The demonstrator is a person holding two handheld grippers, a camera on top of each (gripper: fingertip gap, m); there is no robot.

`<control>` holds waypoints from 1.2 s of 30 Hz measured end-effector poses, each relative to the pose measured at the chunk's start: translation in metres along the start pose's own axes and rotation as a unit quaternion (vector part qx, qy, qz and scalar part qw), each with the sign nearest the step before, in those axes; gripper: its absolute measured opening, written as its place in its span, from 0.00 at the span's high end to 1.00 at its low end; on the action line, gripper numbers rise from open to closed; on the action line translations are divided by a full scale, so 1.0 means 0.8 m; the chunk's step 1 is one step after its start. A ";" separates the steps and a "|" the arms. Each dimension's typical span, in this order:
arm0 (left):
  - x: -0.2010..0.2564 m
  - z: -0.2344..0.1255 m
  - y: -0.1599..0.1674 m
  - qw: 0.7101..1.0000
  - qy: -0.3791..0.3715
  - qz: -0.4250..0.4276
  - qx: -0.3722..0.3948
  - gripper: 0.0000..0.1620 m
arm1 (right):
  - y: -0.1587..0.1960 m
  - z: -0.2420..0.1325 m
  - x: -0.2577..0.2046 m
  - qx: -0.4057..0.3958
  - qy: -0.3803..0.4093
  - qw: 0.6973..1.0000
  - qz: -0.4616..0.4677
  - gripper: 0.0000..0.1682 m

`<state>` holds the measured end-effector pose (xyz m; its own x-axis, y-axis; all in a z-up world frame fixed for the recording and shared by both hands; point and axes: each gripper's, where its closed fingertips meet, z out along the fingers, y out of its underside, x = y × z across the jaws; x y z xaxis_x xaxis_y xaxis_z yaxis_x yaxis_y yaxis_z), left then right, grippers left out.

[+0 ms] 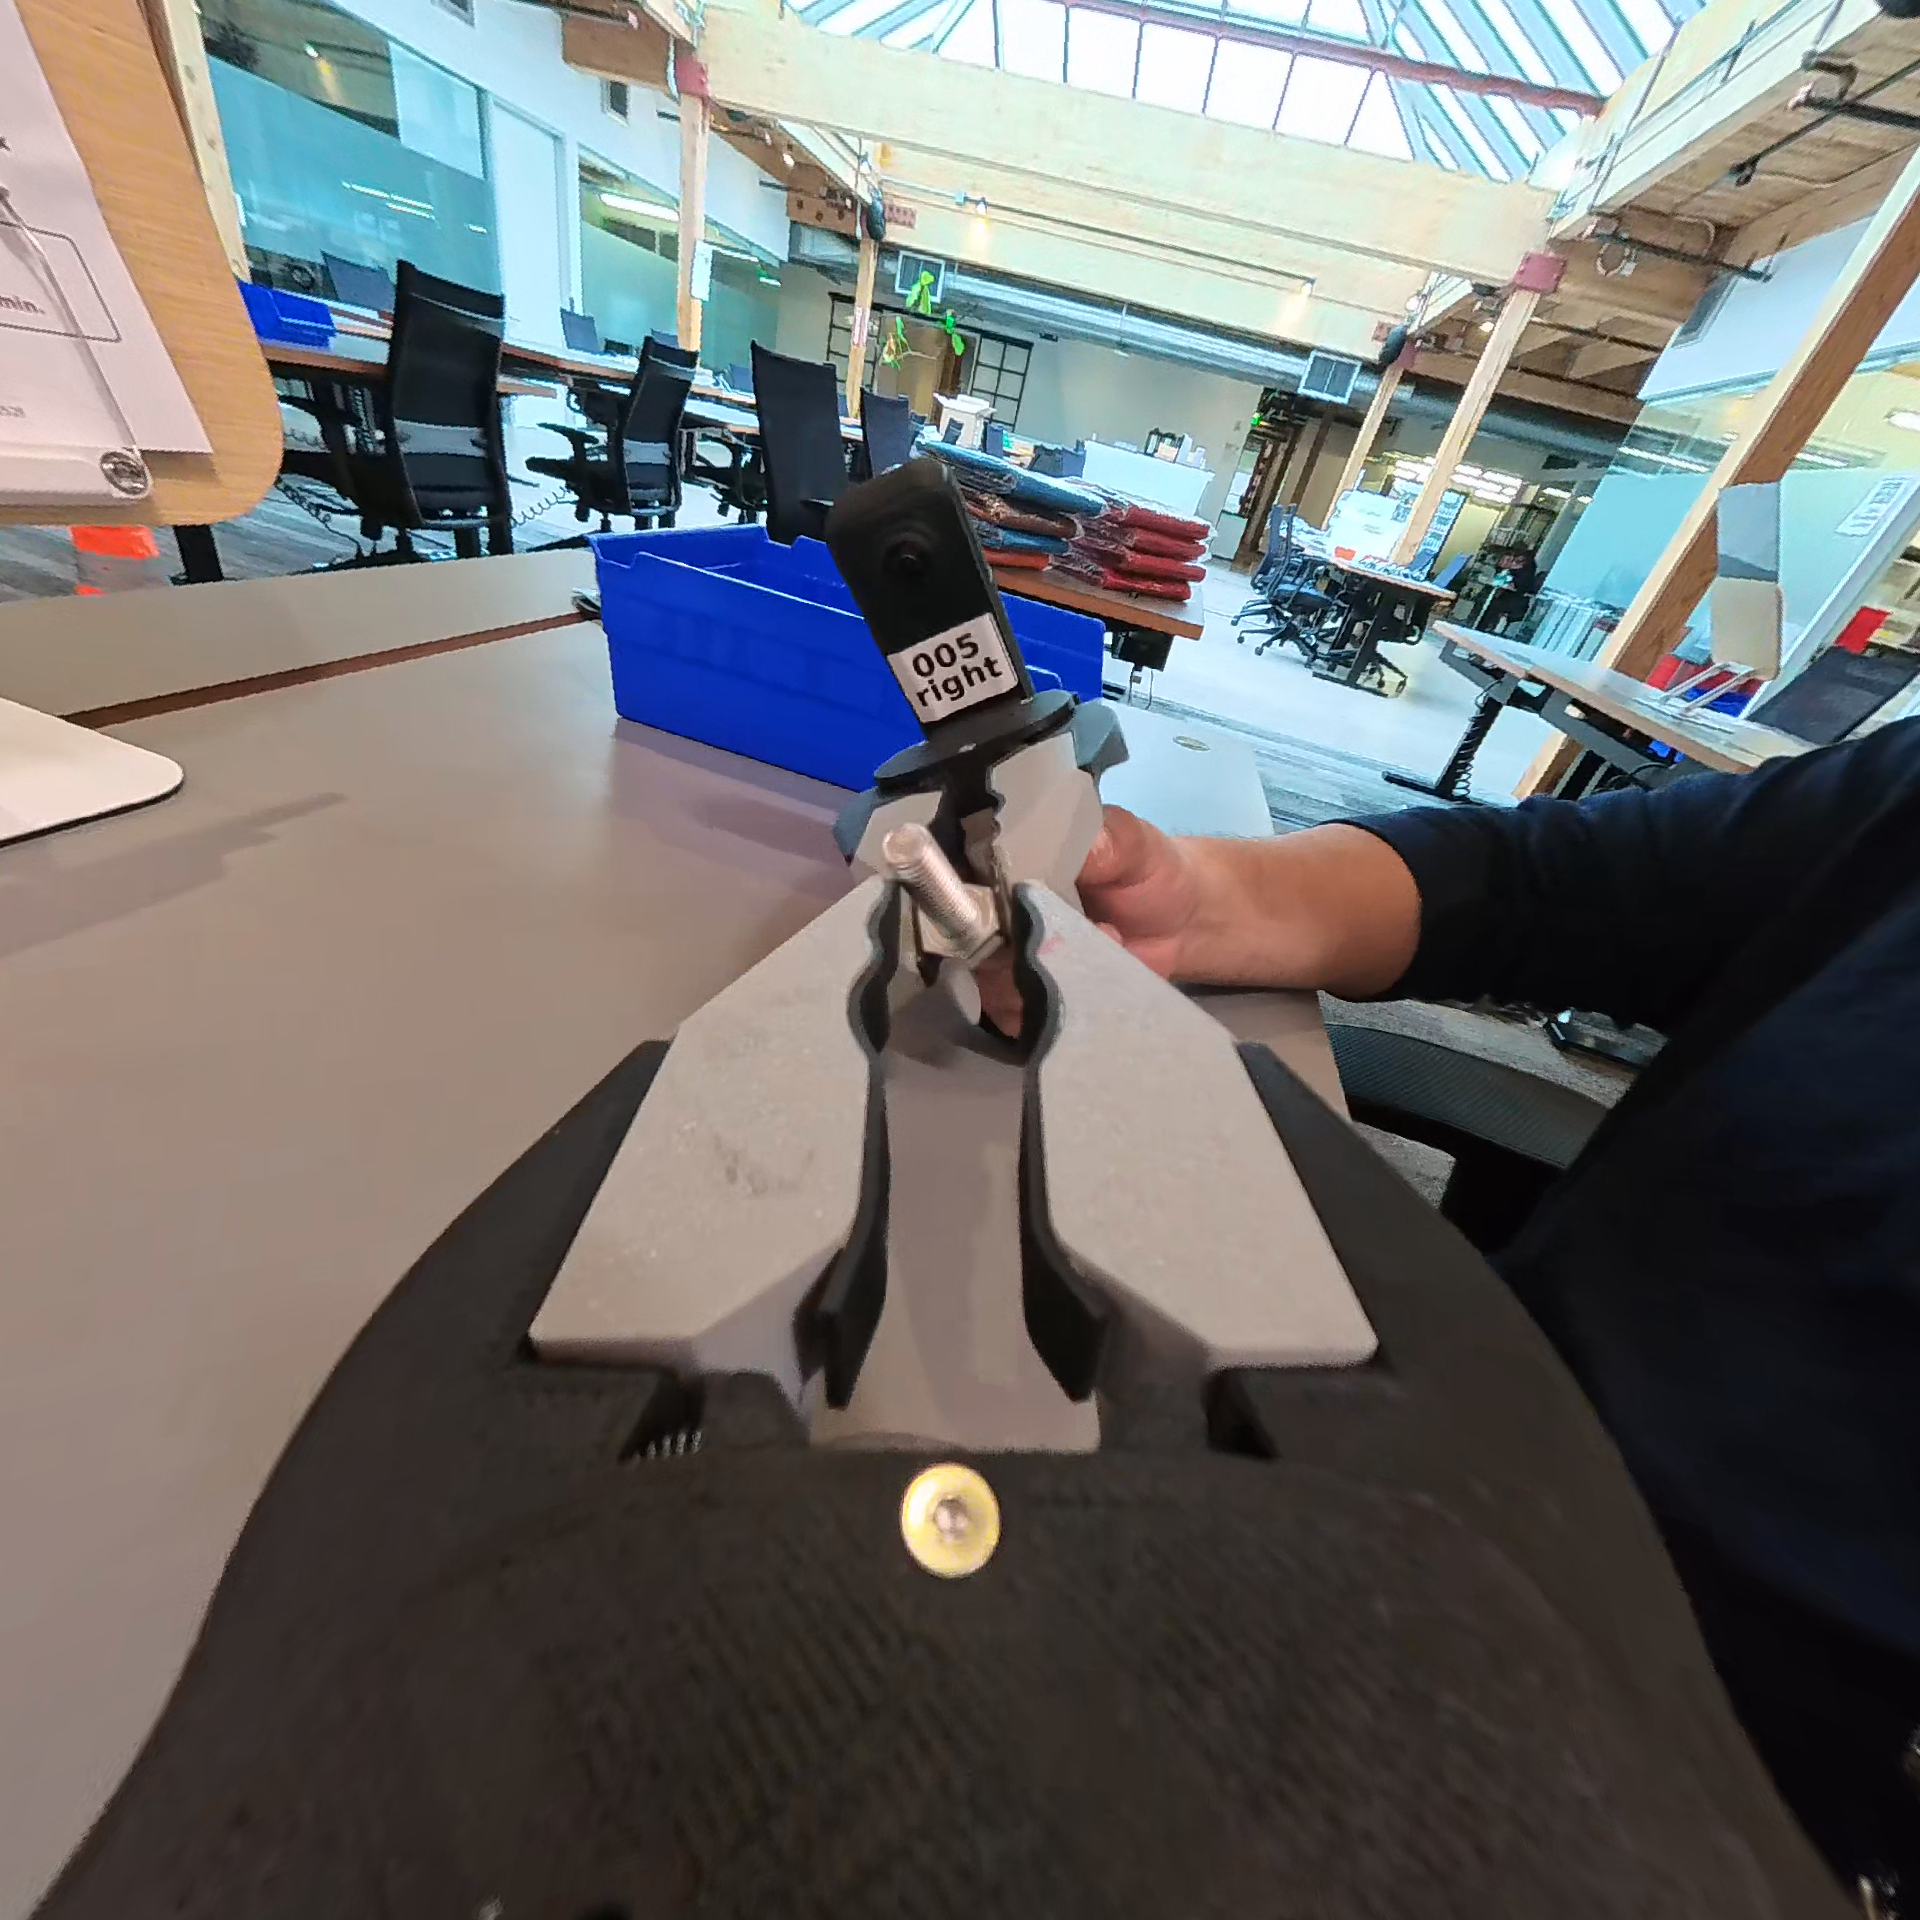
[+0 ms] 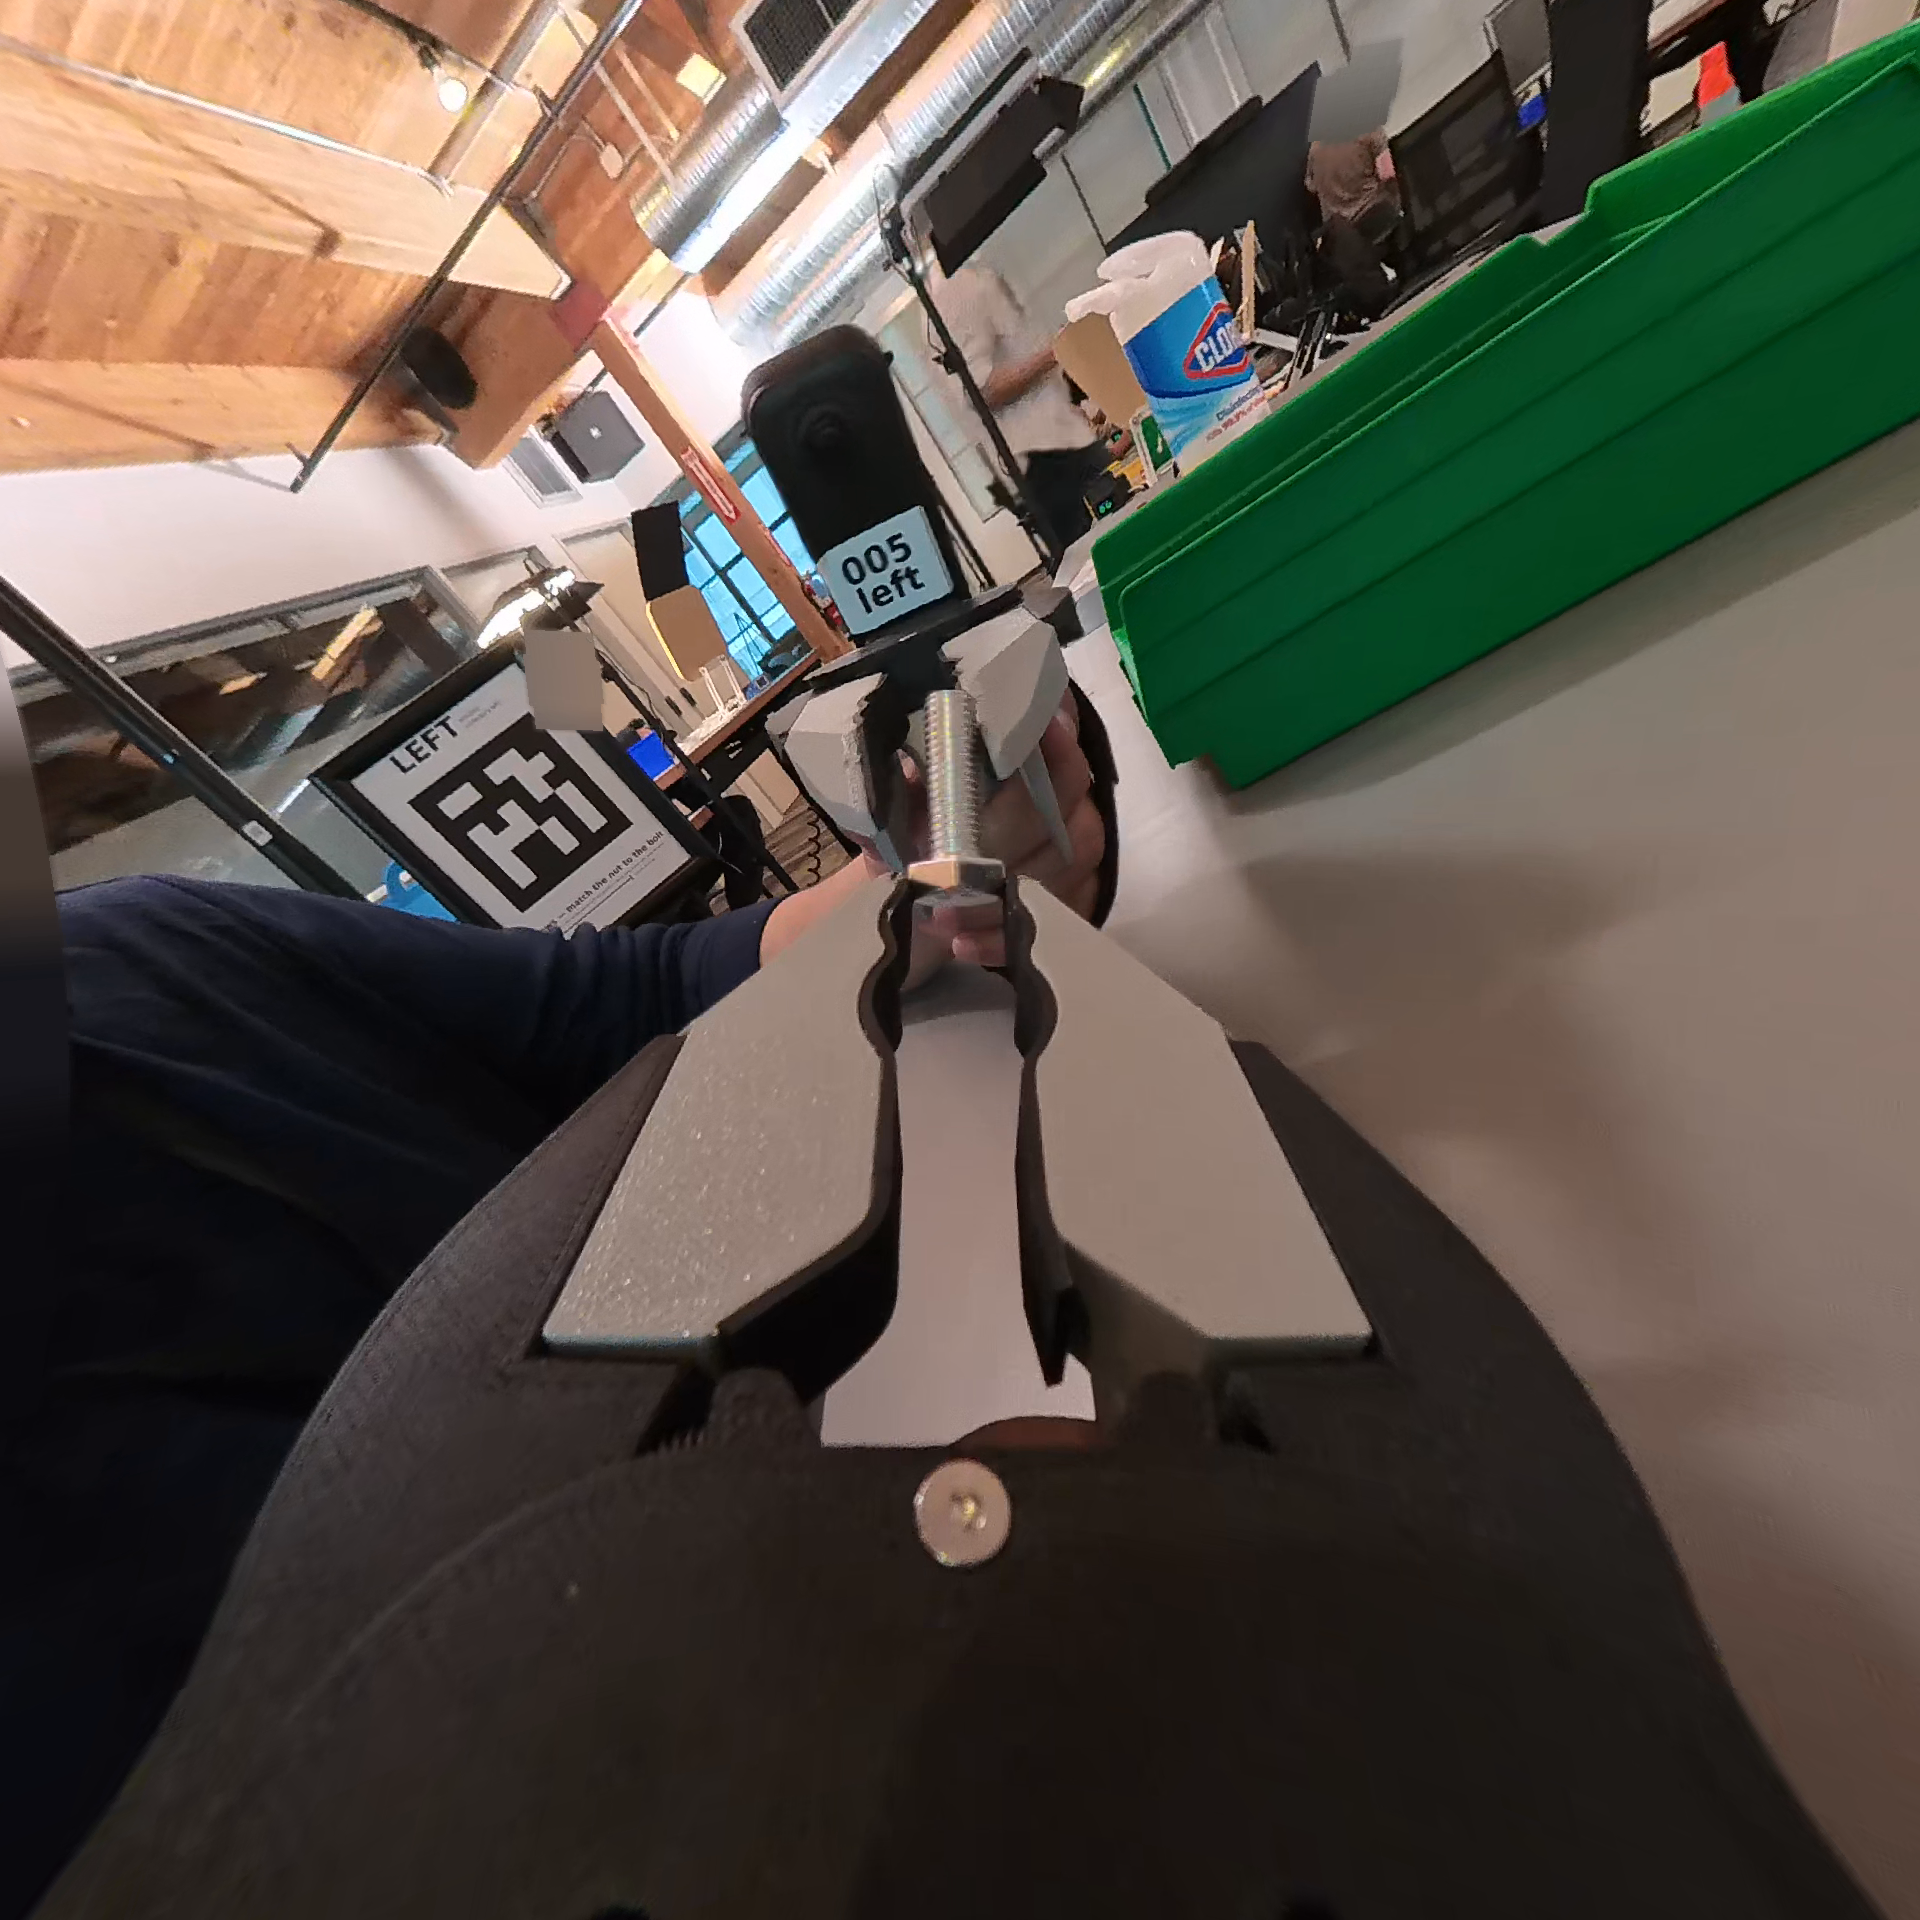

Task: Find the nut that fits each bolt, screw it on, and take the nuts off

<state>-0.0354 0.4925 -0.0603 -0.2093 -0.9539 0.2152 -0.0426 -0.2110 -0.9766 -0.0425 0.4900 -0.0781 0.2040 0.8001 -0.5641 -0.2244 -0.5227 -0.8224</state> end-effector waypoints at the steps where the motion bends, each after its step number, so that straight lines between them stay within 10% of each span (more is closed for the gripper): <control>1: 0.000 0.001 0.000 1.000 0.002 -0.004 0.001 0.90 | 0.001 0.002 -0.002 -0.002 -0.003 1.000 -0.004 0.91; 18: -0.051 0.004 0.066 0.976 -0.119 0.099 -0.151 0.95 | 0.022 -0.009 0.057 -0.106 0.202 0.962 -0.150 0.91; 36: -0.042 0.019 0.069 0.970 -0.135 0.135 -0.154 0.95 | 0.008 -0.002 0.050 -0.059 0.182 0.974 -0.123 0.96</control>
<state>-0.0156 0.5099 -0.1215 0.0085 -0.9954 -0.0958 -0.3196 0.0880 -0.9435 -0.0341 0.5181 -0.1058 0.5662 0.7593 -0.3208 -0.0199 -0.3765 -0.9262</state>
